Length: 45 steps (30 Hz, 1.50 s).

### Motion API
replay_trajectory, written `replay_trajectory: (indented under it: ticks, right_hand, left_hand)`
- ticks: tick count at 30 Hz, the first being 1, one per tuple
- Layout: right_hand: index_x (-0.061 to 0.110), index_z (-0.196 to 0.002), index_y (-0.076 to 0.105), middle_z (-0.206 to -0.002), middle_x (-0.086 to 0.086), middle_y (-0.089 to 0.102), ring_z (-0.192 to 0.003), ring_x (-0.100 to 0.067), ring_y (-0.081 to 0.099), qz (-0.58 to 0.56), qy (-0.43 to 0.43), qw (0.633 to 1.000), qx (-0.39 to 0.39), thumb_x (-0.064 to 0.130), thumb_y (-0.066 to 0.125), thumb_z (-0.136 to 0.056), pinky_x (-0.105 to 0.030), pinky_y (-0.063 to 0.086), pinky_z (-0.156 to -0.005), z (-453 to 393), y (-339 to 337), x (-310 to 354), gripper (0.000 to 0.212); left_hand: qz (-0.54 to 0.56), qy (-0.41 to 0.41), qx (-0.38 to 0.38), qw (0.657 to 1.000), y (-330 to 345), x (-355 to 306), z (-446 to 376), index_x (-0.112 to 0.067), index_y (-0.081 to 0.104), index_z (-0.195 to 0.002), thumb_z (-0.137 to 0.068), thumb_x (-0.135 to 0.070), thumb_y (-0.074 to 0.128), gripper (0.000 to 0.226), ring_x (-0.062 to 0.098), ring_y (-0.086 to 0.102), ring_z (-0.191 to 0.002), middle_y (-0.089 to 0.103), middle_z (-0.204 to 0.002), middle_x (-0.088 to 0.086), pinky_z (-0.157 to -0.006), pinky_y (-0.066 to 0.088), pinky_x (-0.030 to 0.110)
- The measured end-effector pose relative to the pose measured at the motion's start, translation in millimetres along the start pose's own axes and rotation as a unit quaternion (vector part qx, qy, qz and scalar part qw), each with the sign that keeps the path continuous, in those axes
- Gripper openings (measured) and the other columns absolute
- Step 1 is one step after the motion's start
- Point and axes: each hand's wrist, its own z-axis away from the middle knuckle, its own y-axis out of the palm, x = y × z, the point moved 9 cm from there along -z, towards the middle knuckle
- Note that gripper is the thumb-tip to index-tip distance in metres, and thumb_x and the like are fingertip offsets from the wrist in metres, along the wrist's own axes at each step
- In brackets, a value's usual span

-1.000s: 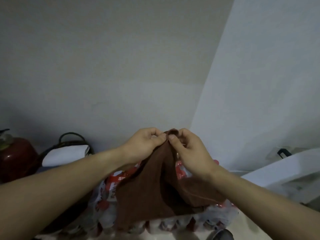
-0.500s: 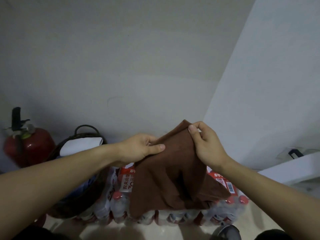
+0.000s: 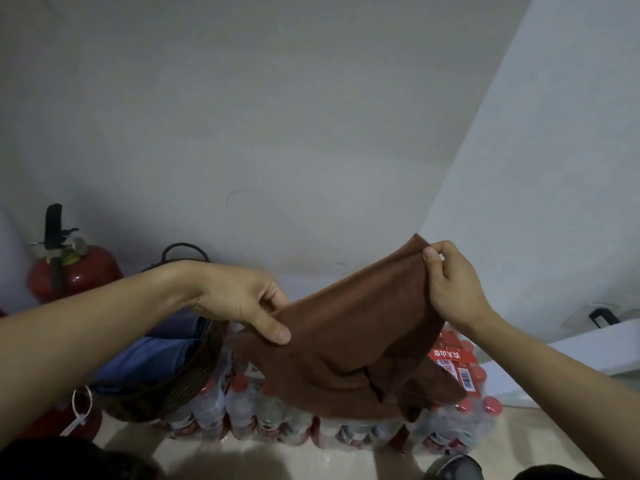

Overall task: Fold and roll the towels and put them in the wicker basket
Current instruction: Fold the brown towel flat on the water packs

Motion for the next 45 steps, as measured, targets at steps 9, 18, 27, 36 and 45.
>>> replay_trajectory:
  ticks: [9,18,27,36,45]
  right_hand:
    - [0.012,-0.084,0.058,-0.083,-0.003,0.063,-0.082,-0.022,0.057,0.030,0.095,0.989,0.112,0.033,0.037,-0.105,-0.031,0.041,-0.068,5.5,9.6,-35.4,0.036]
    - [-0.012,-0.115,0.060,-0.106,-0.031,0.064,-0.090,-0.034,0.061,-0.259,0.220,0.871,0.355,0.031,0.068,-0.084,-0.037,0.052,-0.076,45.0,42.2,-21.2,0.053]
    - [0.000,-0.125,0.061,-0.120,-0.023,0.067,-0.102,-0.035,0.065,-0.146,0.325,0.808,0.469,0.024,0.062,-0.093,-0.047,0.053,-0.093,87.9,66.2,-58.6,0.039]
    - [0.007,-0.102,0.058,-0.071,-0.012,0.066,-0.056,-0.021,0.062,-0.039,0.318,0.896,0.306,0.021,0.043,-0.105,-0.031,0.054,-0.051,72.4,112.5,-112.3,0.021]
    - [0.006,-0.088,0.060,-0.091,-0.021,0.068,-0.093,-0.037,0.063,0.116,0.192,0.960,0.168,0.029,0.047,-0.102,-0.030,0.037,-0.071,7.3,164.0,-178.0,0.030]
  left_hand:
    - [0.173,0.093,-0.190,0.962,-33.6,-4.1,-6.7,-0.006,0.064,-0.098,-0.095,-0.017,0.054,0.015,0.021,0.069,-0.082,0.071,-0.089,0.011,-0.070,0.058,0.028]
    - [0.126,0.033,-0.116,0.985,-33.8,-3.7,-2.8,-0.006,0.069,-0.107,-0.093,-0.022,0.060,0.024,0.022,0.068,-0.092,0.071,-0.108,0.016,-0.081,0.055,0.030]
    - [-0.096,-0.141,-0.200,0.965,-51.8,80.4,-4.8,-0.006,0.071,-0.086,-0.087,-0.038,0.069,0.033,0.019,0.062,-0.077,0.068,-0.081,0.006,-0.075,0.053,0.033]
    - [0.084,-0.124,-0.400,0.904,-91.3,135.4,-34.3,0.001,0.070,-0.080,-0.087,-0.028,0.071,0.030,0.029,0.066,-0.074,0.068,-0.080,0.018,-0.069,0.059,0.036]
    - [-0.105,-0.104,-0.540,0.829,-122.9,174.0,-110.7,-0.006,0.056,-0.077,-0.097,-0.029,0.057,0.030,0.026,0.052,-0.072,0.057,-0.074,0.009,-0.066,0.037,0.030]
